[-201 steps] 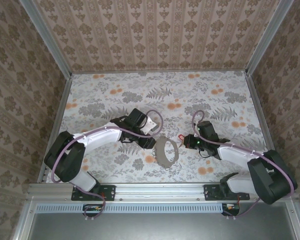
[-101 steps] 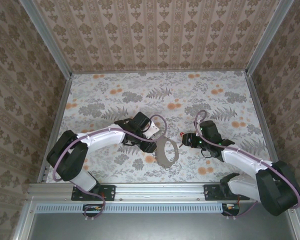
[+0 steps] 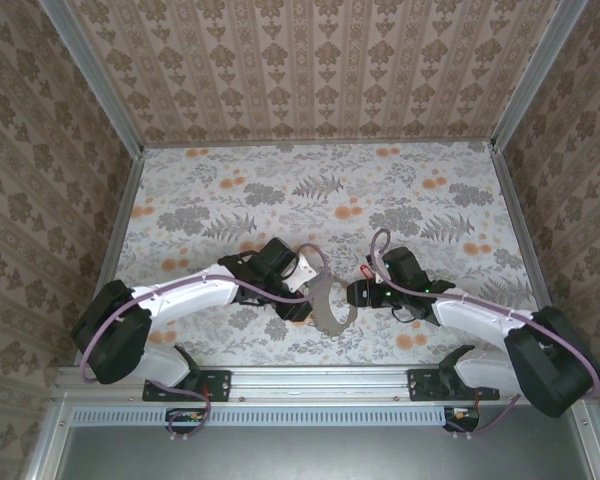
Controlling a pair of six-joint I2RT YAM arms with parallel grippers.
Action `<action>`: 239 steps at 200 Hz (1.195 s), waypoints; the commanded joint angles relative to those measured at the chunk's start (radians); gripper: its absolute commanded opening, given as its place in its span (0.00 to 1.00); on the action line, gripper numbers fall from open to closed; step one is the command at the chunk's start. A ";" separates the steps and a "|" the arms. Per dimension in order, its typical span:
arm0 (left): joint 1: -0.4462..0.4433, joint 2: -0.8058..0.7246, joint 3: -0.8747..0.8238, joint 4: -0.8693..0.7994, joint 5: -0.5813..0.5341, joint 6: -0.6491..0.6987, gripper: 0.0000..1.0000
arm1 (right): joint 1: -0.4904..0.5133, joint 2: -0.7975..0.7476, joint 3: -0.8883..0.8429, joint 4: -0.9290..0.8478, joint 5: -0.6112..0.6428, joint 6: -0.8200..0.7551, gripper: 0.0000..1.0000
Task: Put the keys on the keyring
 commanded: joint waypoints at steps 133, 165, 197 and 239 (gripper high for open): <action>-0.082 0.188 0.146 -0.056 -0.158 -0.048 0.34 | 0.005 -0.177 -0.010 -0.092 0.078 -0.015 0.64; -0.093 0.219 0.168 -0.076 -0.173 -0.040 0.34 | -0.008 -0.189 -0.009 -0.093 0.081 -0.017 0.64; -0.112 0.216 0.177 -0.093 -0.177 -0.035 0.32 | -0.023 -0.218 -0.009 -0.115 0.090 -0.016 0.64; -0.148 0.092 0.113 -0.045 -0.075 -0.061 0.32 | -0.039 -0.235 -0.021 -0.107 0.091 -0.003 0.67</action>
